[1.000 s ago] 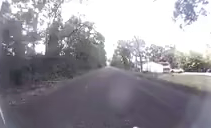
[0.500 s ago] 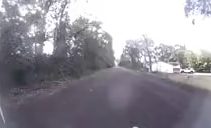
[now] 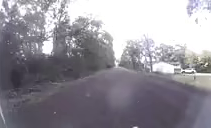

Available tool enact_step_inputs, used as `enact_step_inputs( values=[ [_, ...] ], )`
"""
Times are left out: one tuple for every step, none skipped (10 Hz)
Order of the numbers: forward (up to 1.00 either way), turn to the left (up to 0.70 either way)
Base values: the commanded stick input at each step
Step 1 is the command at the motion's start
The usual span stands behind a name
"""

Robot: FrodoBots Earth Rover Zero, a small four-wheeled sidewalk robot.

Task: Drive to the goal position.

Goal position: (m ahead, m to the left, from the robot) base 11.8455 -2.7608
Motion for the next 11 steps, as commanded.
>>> enact_step_inputs(
  values=[
    [0.70, 0.00],
    [0.70, 0.00],
    [0.70, -0.02],
    [0.70, -0.17],
    [0.70, -0.34],
    [0.70, -0.25],
    [0.70, 0.00],
    [0.70, 0.00],
    [0.70, 0.00],
    [0.70, 0.00],
    [0.70, 0.00]
  ],
)
